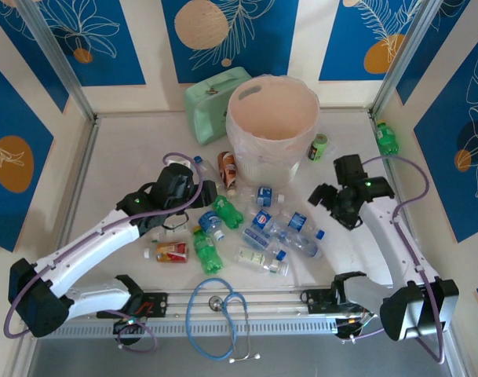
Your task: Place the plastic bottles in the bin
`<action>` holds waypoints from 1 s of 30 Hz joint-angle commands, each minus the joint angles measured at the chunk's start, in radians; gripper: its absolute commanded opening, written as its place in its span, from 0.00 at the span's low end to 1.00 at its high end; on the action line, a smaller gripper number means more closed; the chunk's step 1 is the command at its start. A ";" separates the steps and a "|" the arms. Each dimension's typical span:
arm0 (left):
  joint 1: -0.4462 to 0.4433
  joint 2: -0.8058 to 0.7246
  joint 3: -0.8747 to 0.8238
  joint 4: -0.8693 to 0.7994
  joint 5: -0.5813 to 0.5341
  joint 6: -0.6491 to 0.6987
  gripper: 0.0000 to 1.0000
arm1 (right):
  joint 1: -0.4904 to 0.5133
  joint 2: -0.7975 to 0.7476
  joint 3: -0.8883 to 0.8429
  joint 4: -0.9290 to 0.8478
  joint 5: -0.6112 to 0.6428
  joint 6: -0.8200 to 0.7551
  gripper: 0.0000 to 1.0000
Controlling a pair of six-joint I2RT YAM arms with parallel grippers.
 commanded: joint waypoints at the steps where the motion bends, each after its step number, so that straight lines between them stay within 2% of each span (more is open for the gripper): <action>1: 0.014 -0.002 -0.013 -0.007 0.021 -0.018 0.70 | 0.070 -0.015 -0.052 0.021 -0.078 0.061 0.92; 4: 0.021 -0.006 -0.017 -0.012 0.022 -0.016 0.70 | 0.145 0.012 -0.057 0.042 -0.125 0.025 0.94; 10: 0.029 -0.015 -0.030 -0.008 0.029 -0.023 0.70 | 0.385 0.032 -0.015 0.006 -0.055 -0.006 0.97; 14: 0.036 -0.025 -0.043 -0.001 0.025 -0.031 0.70 | 0.545 0.065 0.007 -0.010 0.037 -0.002 1.00; 20: 0.047 -0.031 -0.054 0.004 0.039 -0.046 0.70 | 0.696 0.238 0.068 -0.088 0.245 0.031 0.99; 25: 0.053 -0.036 -0.056 0.003 0.041 -0.041 0.70 | 0.730 0.362 0.088 -0.102 0.324 0.068 0.99; 30: 0.063 -0.036 -0.063 0.011 0.051 -0.042 0.70 | 0.668 0.365 0.035 -0.036 0.316 0.070 0.99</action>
